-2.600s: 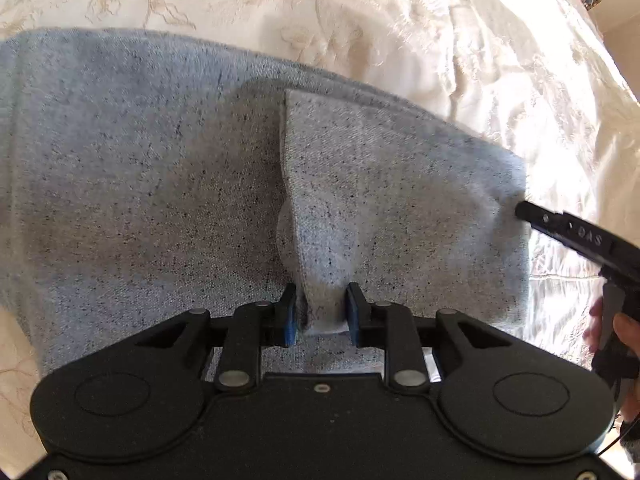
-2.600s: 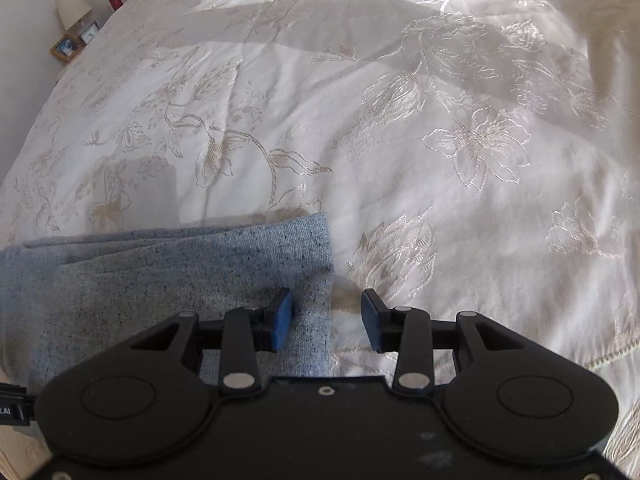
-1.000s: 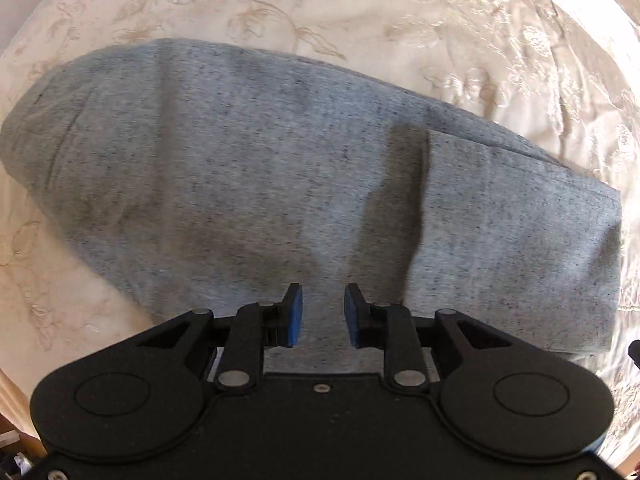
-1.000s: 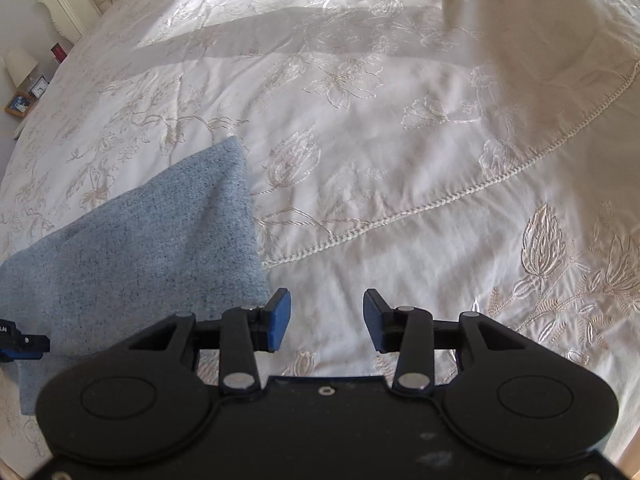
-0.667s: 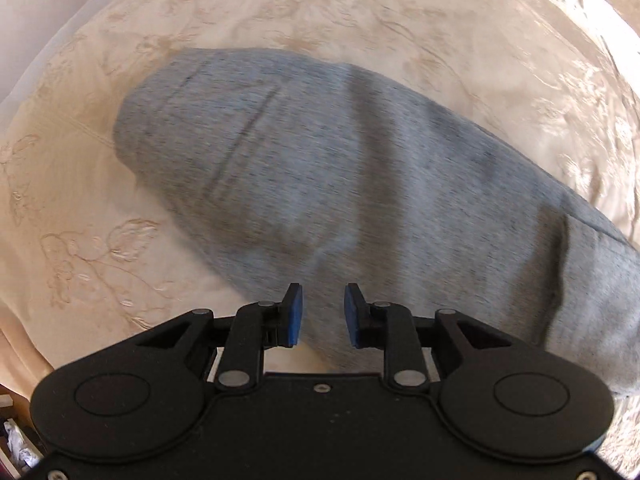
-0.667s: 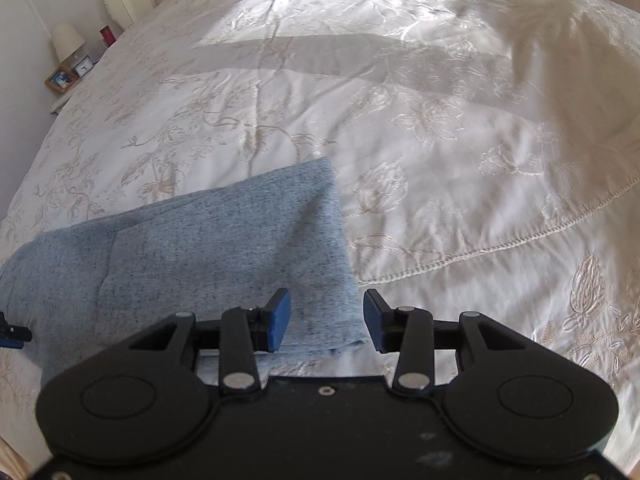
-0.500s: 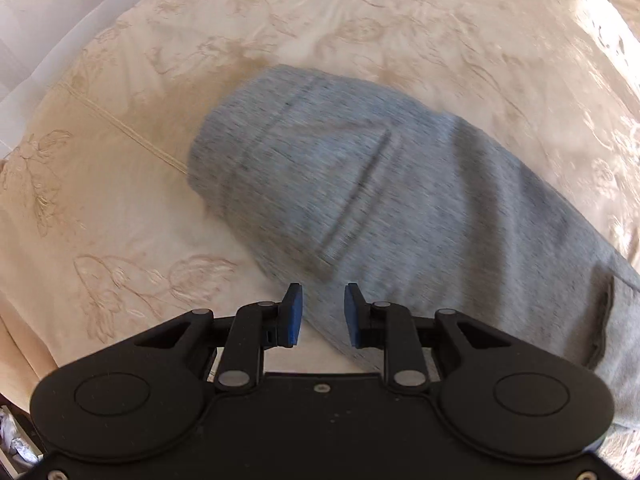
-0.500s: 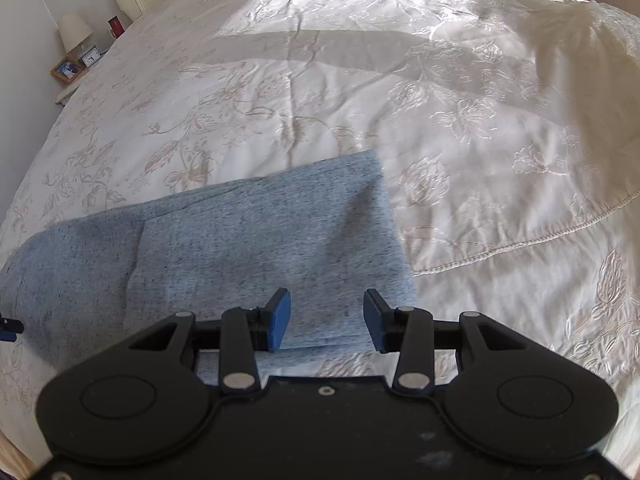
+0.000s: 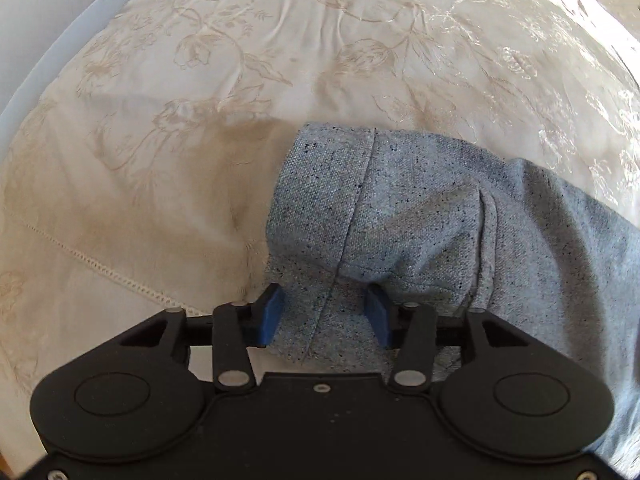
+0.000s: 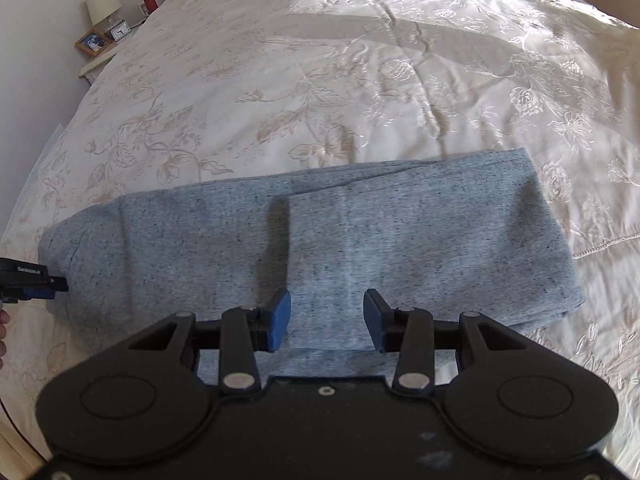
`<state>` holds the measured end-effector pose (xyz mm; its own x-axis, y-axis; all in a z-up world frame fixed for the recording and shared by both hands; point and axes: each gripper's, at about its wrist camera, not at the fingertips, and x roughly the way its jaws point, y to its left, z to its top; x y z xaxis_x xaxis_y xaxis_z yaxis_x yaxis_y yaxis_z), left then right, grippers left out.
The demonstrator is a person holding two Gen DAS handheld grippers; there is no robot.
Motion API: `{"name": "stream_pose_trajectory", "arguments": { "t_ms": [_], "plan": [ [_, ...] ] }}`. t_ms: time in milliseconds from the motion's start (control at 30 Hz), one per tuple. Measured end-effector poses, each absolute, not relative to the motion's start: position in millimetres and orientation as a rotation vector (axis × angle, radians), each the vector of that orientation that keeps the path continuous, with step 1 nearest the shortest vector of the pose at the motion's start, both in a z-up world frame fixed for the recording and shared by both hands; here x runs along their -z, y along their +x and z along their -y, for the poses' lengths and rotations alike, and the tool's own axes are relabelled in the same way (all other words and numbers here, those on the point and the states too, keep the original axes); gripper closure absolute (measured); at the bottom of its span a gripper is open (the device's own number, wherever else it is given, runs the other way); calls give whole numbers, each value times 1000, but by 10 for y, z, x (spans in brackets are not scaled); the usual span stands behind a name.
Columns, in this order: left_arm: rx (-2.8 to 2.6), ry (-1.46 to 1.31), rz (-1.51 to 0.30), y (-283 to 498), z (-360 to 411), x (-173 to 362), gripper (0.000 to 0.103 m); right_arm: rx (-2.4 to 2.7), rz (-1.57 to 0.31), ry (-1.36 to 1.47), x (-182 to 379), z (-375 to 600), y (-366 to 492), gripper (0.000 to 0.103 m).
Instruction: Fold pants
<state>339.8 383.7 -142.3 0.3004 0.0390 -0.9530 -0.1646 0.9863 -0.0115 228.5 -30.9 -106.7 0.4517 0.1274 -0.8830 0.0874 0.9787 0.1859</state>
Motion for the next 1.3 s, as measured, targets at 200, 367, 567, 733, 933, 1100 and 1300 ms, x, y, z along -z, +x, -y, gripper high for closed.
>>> {"name": "stream_pose_trajectory", "arguments": {
  "t_ms": [200, 367, 567, 733, 933, 1100, 1300],
  "plan": [
    [-45, -291, -1184, 3251, -4160, 1187, 47, -31, -1116, 183, 1002, -19, 2310, 60],
    [-10, -327, -1078, 3267, -4305, 897, 46, -41, -1131, 164, 986, -166, 2381, 60],
    [-17, -190, -1219, 3547, -4179, 1409, 40, -57, -1130, 157, 960, -348, 2505, 60],
    [4, -297, -1248, 3589, -4291, 1732, 24, -60, -1127, 146, 933, -399, 2537, 60],
    [99, -383, -1251, 3599, -4376, 1871, 7, -41, -1148, 152, 970, -384, 2533, 60],
    [123, -346, -1245, 3587, -4187, 1830, 16, -40, -1160, 149, 995, -382, 2525, 60],
    [124, -500, -1223, 3471, -4279, 1558, 74, -42, -1170, 165, 1015, -355, 2529, 60]
  ]
}}
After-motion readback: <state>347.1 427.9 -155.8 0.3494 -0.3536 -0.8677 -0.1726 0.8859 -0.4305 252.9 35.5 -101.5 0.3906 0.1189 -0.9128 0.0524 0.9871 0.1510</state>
